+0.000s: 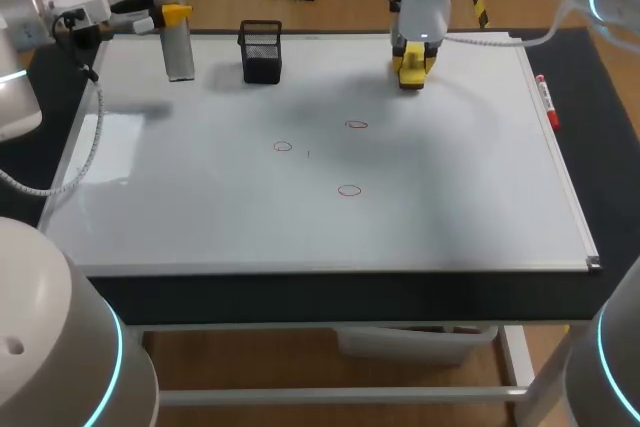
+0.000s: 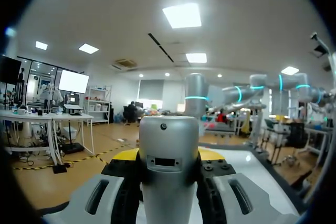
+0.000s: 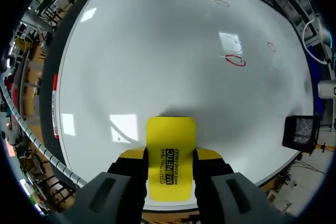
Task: Pick up the inspection probe, press it on each red-marked spot on the whiteboard one by one, put down the probe, pick up the eraser, and wipe off all the red marks.
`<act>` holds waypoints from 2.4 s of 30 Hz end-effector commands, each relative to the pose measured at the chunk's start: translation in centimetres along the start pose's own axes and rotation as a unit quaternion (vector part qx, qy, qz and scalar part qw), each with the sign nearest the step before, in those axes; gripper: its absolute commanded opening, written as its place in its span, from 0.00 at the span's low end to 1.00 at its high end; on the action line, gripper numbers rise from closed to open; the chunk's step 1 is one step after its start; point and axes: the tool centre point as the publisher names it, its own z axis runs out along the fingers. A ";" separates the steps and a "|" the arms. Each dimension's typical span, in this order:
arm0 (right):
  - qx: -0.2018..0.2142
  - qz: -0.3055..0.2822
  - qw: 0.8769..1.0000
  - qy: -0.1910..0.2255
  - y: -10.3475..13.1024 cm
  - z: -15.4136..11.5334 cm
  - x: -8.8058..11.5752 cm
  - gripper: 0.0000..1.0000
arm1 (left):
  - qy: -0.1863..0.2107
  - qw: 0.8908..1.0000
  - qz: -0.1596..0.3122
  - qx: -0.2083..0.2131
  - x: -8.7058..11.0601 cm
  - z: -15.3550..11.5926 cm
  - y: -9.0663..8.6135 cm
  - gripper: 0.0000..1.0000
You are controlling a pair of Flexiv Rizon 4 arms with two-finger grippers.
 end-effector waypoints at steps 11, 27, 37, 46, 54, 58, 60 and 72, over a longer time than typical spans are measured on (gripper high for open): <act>0.033 0.092 0.995 -0.007 6.3 -3.0 6.7 0.00 | -0.002 1.000 0.001 0.000 0.2 0.1 -0.1 0.00; 0.026 0.165 0.986 -0.021 11.3 -0.9 12.9 0.00 | -0.002 1.000 0.001 0.000 0.2 0.1 -0.1 0.00; 0.015 0.172 0.985 -0.031 12.0 -0.5 14.0 0.00 | -0.002 1.000 0.001 0.000 0.2 0.1 -0.1 0.00; 0.012 0.174 0.984 -0.029 11.9 -0.5 14.1 0.00 | -0.002 1.000 0.001 0.000 0.2 0.1 -0.1 0.00; 0.012 0.174 0.984 -0.029 11.9 -0.5 14.1 0.00 | -0.002 1.000 0.001 0.000 0.2 0.1 -0.1 0.00; 0.012 0.174 0.984 -0.029 11.9 -0.5 14.1 0.00 | -0.002 1.000 0.001 0.000 0.2 0.1 -0.1 0.00; 0.012 0.174 0.984 -0.029 11.9 -0.5 14.1 0.00 | -0.002 1.000 0.001 0.000 0.2 0.1 -0.1 0.00; 0.012 0.174 0.984 -0.029 11.9 -0.5 14.1 0.00 | 0.073 0.997 -0.013 0.005 4.4 5.0 0.7 0.00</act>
